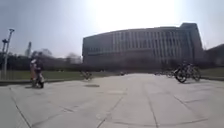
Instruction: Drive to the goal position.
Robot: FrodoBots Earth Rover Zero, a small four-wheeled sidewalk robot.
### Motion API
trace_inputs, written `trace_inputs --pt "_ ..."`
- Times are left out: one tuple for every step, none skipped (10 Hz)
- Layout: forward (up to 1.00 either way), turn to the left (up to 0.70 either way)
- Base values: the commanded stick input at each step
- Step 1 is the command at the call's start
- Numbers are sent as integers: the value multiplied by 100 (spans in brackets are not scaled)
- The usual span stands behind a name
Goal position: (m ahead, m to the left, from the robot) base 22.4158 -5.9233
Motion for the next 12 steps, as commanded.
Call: trace_inputs --pt "100 0" --pt "100 0" --pt "100 0" --pt "100 0" --pt "100 0" --pt "100 0" --pt "100 0" --pt "100 0" --pt "100 0" --pt "100 0" --pt "100 0" --pt "100 0"
